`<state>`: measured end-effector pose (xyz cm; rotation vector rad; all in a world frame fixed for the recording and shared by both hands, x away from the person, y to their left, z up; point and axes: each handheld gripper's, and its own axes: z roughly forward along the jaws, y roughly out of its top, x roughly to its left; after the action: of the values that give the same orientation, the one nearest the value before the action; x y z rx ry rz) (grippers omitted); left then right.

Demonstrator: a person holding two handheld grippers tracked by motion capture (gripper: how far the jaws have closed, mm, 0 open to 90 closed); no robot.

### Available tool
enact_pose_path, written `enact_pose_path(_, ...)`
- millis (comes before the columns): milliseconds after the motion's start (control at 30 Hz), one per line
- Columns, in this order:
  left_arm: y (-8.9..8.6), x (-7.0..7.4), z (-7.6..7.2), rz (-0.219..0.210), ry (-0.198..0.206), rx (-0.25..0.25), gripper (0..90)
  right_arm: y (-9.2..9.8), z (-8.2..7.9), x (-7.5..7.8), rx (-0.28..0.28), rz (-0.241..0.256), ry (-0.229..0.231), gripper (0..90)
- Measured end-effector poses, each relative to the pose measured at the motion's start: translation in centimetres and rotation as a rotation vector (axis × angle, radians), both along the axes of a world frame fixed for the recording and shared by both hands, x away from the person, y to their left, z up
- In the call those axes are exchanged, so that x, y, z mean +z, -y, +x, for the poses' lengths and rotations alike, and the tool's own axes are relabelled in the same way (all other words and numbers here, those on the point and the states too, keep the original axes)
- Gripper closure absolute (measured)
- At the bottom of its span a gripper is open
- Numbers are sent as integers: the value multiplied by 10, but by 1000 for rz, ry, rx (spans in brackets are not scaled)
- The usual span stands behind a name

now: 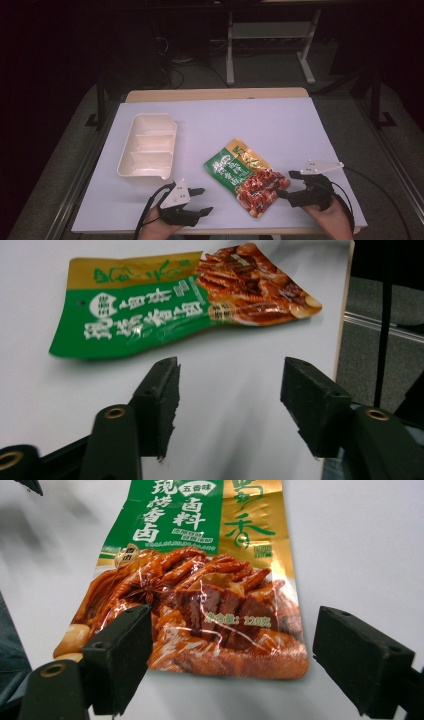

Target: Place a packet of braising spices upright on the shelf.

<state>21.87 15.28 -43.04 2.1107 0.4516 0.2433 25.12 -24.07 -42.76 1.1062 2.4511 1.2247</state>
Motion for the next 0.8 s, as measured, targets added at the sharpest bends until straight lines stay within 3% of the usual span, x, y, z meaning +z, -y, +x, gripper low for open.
enact_pose_path(33,5,2,2,1,7,-5,427,0,1,1,4,-3,2,153)
enact_pose_path(100,14,5,5,4,7,-17,510,-3,5,5,14,-5,-2,154)
enact_pose_path(133,26,6,10,21,8,-24,530,-4,7,6,15,-7,-1,154)
enact_pose_path(200,32,7,13,35,8,-29,591,-5,10,10,23,-8,-1,154)
enact_pose_path(533,74,-1,37,86,-57,-47,825,-13,34,20,39,-38,-19,154)
enact_pose_path(667,81,-6,40,104,-75,-53,863,-19,43,22,46,-48,-37,154)
enact_pose_path(733,87,-14,42,122,-118,-54,878,-26,56,24,59,-57,-42,154)
enact_pose_path(800,88,-16,43,143,-124,-64,878,-28,59,25,66,-61,-37,154)
